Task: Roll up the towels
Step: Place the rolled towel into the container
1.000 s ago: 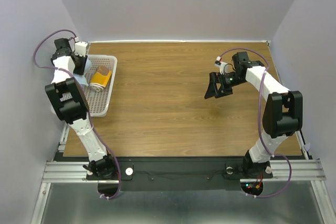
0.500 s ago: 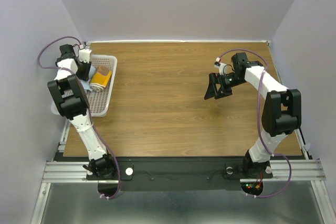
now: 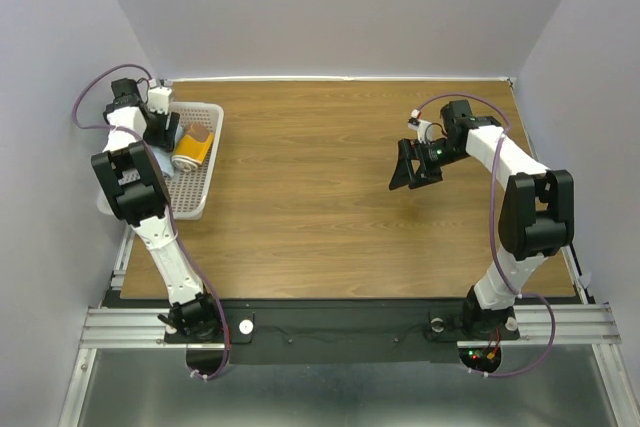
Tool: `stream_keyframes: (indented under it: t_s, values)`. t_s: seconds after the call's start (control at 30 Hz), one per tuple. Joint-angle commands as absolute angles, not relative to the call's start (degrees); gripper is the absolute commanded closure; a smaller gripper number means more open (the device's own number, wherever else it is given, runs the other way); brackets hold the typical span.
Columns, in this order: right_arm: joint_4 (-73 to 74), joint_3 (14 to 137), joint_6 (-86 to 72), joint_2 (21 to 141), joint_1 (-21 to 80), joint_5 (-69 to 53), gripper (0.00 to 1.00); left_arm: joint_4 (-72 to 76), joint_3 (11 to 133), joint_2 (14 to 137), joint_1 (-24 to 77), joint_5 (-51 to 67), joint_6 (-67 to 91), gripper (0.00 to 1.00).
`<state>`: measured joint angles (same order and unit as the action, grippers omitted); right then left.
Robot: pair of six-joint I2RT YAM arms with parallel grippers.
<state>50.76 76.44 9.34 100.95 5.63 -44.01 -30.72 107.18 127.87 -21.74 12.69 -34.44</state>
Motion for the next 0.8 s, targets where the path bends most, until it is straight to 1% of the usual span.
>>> stream_keyframes:
  t_s: [0.0,0.27,0.3,0.4,0.6,0.63,0.73,0.77]
  values:
    - [51.59,79.63,10.46,99.58,5.36,-45.96,0.00,-33.22,110.56,122.44,-22.15,13.45,-33.92,0.21]
    - [51.50,80.95,10.63,97.91,5.27,-47.20,0.00,-38.84,115.66,114.80,-21.97,13.27,-34.10,0.17]
    - [51.59,81.47,10.72,97.65,5.27,-47.37,0.00,-38.93,116.10,112.35,-21.54,13.18,-34.28,0.01]
    - [51.59,82.61,10.64,96.86,5.36,-47.20,0.00,-40.25,117.42,107.85,-19.43,11.61,-35.24,0.01]
    - [51.15,84.02,10.64,93.96,4.84,-43.86,0.00,-39.82,112.60,98.27,-8.37,9.32,-34.02,0.01]
    - [50.98,83.76,10.46,93.52,4.66,-43.34,0.00,-38.68,111.20,97.04,-4.43,9.23,-32.80,0.01]
    - [49.49,81.49,9.76,90.45,3.17,-41.58,0.00,-35.79,105.05,92.12,2.08,9.84,-30.77,0.01]
    - [48.96,80.43,9.58,88.70,2.56,-40.88,0.00,-34.73,100.94,89.76,6.46,9.93,-29.37,0.01]
